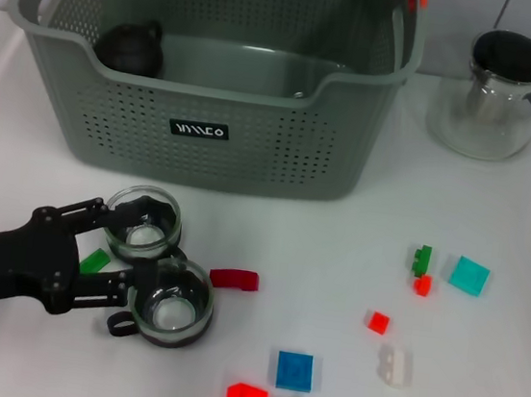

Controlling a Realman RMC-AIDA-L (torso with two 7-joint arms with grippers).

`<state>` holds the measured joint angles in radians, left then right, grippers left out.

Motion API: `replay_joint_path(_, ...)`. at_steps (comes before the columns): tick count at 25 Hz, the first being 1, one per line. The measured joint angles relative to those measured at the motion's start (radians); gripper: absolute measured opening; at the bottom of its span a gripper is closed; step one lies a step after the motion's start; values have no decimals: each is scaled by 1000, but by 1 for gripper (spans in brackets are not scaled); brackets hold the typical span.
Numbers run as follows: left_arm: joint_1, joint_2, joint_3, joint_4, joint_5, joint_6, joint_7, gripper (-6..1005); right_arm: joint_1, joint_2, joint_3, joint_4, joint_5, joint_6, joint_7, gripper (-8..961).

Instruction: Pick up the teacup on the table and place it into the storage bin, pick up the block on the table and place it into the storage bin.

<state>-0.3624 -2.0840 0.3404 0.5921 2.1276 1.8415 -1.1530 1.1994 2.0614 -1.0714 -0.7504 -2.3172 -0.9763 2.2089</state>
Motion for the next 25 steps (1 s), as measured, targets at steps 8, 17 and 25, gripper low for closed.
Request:
replay_joint_path(8,2,-1,0,-2,0,-5,2,873,59,17,-2,217,30,242,-6,53)
replay_joint_path(17,-4,-2,1,-12,0,-10,2,873,64,23,-10,324,38,354,-5,53)
replay_joint_path(25,-4,-4,2,-14,0,-15,3,872,72,40,-18,378,44,408,-32,53)
